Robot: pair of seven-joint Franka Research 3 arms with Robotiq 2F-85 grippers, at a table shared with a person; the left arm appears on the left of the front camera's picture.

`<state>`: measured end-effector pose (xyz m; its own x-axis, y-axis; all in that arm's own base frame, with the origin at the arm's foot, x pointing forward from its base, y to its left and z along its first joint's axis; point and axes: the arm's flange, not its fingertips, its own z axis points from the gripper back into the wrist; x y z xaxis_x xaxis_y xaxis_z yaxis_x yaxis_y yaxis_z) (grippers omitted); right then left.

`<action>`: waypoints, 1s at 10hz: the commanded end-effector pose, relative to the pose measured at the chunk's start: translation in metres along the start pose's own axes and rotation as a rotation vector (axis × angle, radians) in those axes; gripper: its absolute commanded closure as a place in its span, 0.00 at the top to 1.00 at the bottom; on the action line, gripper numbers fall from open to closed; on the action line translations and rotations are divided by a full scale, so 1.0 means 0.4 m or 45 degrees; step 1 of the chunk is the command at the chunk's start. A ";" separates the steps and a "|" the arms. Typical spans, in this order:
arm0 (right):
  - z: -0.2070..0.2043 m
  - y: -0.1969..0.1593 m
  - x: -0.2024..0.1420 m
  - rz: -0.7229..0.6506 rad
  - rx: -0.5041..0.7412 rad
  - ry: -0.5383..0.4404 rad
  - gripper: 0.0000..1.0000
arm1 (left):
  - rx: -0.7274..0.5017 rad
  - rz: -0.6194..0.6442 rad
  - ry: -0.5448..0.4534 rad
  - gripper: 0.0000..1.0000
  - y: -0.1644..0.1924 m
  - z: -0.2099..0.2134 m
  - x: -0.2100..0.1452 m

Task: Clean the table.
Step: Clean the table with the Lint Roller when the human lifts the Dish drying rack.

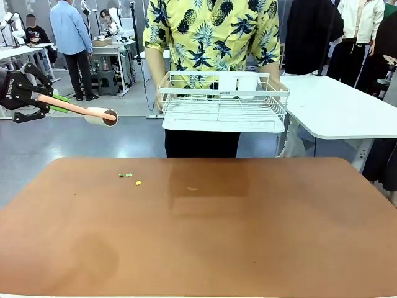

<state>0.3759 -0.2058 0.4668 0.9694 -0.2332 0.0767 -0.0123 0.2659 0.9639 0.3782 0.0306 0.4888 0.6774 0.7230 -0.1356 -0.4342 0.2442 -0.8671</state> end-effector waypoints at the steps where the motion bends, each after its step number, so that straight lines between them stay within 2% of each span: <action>1: 0.003 0.006 -0.003 0.011 0.012 -0.001 1.00 | -0.001 0.009 -0.008 0.00 0.000 0.001 0.002; 4: 0.003 0.006 -0.003 0.011 0.012 -0.001 1.00 | -0.001 0.009 -0.008 0.00 0.000 0.001 0.002; 5: 0.003 0.006 -0.003 0.011 0.012 -0.001 1.00 | 0.000 0.000 0.000 0.21 0.000 0.000 0.000; 6: 0.003 0.006 -0.003 0.011 0.012 -0.001 1.00 | 0.058 -0.273 0.039 0.21 -0.014 0.014 0.006; 7: 0.003 0.006 -0.003 0.011 0.012 -0.001 1.00 | 0.245 -0.472 0.060 0.21 -0.042 0.033 0.019; 8: 0.003 0.006 -0.003 0.011 0.012 -0.001 1.00 | 0.333 -0.643 0.004 0.21 -0.088 0.074 0.032; 9: 0.003 0.006 -0.003 0.011 0.012 -0.001 1.00 | 0.577 -0.905 0.023 0.21 -0.133 0.111 0.044; 10: 0.003 0.006 -0.003 0.011 0.012 -0.001 1.00 | 0.804 -1.206 -0.054 0.21 -0.183 0.110 0.083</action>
<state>0.3760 -0.2057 0.4669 0.9695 -0.2328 0.0768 -0.0124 0.2662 0.9638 0.3876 0.0511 0.5475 0.8748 0.3920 0.2847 -0.2011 0.8285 -0.5227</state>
